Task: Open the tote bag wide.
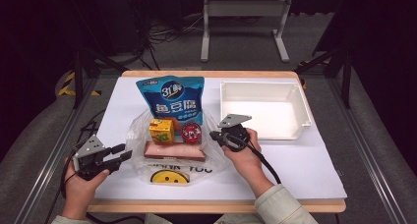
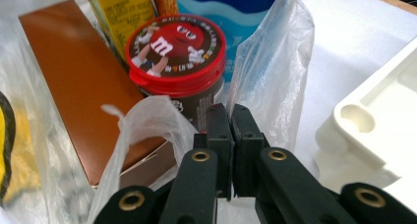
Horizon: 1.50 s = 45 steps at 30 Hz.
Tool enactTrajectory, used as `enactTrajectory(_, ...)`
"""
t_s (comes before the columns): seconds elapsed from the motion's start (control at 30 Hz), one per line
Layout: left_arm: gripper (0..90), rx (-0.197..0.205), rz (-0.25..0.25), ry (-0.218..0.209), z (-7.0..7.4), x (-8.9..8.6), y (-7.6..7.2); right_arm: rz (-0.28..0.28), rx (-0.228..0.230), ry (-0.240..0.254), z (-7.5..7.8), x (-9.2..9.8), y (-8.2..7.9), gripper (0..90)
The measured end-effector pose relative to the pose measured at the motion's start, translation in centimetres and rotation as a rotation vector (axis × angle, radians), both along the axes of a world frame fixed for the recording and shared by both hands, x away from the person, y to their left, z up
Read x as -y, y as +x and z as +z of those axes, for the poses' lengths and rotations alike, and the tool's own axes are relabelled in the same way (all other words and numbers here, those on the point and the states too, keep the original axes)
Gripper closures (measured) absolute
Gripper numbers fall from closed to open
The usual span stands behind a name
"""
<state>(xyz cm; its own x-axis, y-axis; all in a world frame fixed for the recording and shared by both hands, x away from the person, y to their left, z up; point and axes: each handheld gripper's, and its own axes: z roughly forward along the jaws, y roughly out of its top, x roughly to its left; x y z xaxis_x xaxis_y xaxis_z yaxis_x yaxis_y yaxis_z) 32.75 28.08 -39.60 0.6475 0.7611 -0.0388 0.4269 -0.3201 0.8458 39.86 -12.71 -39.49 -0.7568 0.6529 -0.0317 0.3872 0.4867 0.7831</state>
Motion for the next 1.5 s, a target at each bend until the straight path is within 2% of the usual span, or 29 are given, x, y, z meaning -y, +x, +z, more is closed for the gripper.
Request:
enactTrajectory(0.03,54.2,0.000,0.000,0.000,0.0,0.0,0.0,0.000,0.000,0.000,0.0,0.0,0.0,88.6)
enactTrajectory(0.2,49.1,0.110,0.001,-0.035,3.4,0.6,-0.8,0.002,-0.012,-0.006,-0.8,0.0,-0.1,88.7)
enactTrajectory(0.27,48.9,0.133,-0.014,-0.024,4.3,1.4,-0.6,0.005,-0.017,-0.001,-0.9,0.1,-0.1,88.7)
enactTrajectory(0.3,48.7,0.131,-0.026,-0.008,4.6,2.0,-0.5,0.007,-0.018,0.001,-0.9,0.1,-0.1,88.7)
enactTrajectory(0.33,48.1,0.122,-0.040,0.022,4.6,2.9,0.0,0.008,-0.019,0.003,-0.9,0.1,-0.1,88.7)
enactTrajectory(0.37,47.5,0.122,-0.040,0.022,4.6,2.9,0.0,0.008,-0.019,0.005,-0.9,0.1,-0.1,88.7)
enactTrajectory(0.4,47.5,0.101,-0.049,0.058,4.3,3.7,0.6,0.008,-0.019,0.005,-0.9,0.1,-0.1,88.7)
enactTrajectory(0.47,47.5,0.019,-0.061,0.108,3.2,4.5,2.1,0.011,-0.019,0.010,-0.9,0.1,-0.1,88.6)
enactTrajectory(0.5,47.0,-0.010,-0.062,0.119,2.5,4.7,2.8,0.013,-0.019,0.011,-0.9,0.1,-0.2,88.6)
enactTrajectory(0.57,45.8,-0.059,-0.047,0.147,1.2,4.8,3.9,0.017,-0.018,0.015,-0.8,0.1,-0.2,88.4)
enactTrajectory(0.63,45.5,-0.099,-0.038,0.158,0.0,4.9,4.7,0.017,-0.017,0.019,-0.8,0.1,-0.3,88.3)
enactTrajectory(0.7,48.1,-0.112,-0.028,0.168,-0.6,4.9,5.2,0.018,-0.018,0.021,-0.8,0.2,-0.2,88.3)
enactTrajectory(0.73,52.0,-0.112,-0.023,0.146,-0.7,4.7,5.4,0.018,-0.018,0.022,-0.8,0.2,-0.2,88.2)
enactTrajectory(0.77,58.6,-0.112,-0.023,0.146,-0.7,4.7,5.4,0.018,-0.018,0.022,-0.8,0.2,-0.2,88.2)
enactTrajectory(0.8,58.6,-0.108,0.005,0.128,-0.8,4.4,5.7,0.019,-0.017,0.023,-0.8,0.2,-0.2,88.3)
enactTrajectory(0.83,68.2,-0.107,0.024,0.125,-0.9,4.3,5.8,0.021,-0.018,0.024,-0.8,0.1,-0.2,88.3)
enactTrajectory(0.9,79.2,-0.114,0.058,0.124,-1.2,3.8,6.1,0.021,-0.019,0.019,-0.9,0.1,-0.2,88.4)
enactTrajectory(1.0,87.6,-0.146,0.093,0.123,-2.1,3.2,6.6,0.013,-0.020,0.004,-1.2,0.2,0.0,88.6)
enactTrajectory(1.13,89.3,-0.192,0.102,0.142,-3.3,3.0,7.0,-0.004,-0.032,-0.012,-1.9,0.7,0.3,89.0)
enactTrajectory(1.23,89.4,-0.217,0.064,0.174,-4.0,3.3,7.1,-0.015,-0.049,-0.030,-2.6,1.0,0.5,89.2)
enactTrajectory(1.27,89.4,-0.218,0.050,0.190,-4.1,3.5,7.0,-0.018,-0.062,-0.038,-3.0,1.1,0.5,89.3)
enactTrajectory(1.33,89.4,-0.216,0.045,0.193,-4.2,3.6,7.0,-0.018,-0.076,-0.053,-3.5,1.2,0.5,89.4)
enactTrajectory(1.5,86.2,-0.189,-0.020,0.217,-4.4,4.1,6.4,-0.010,-0.098,-0.097,-4.6,1.2,0.3,89.3)
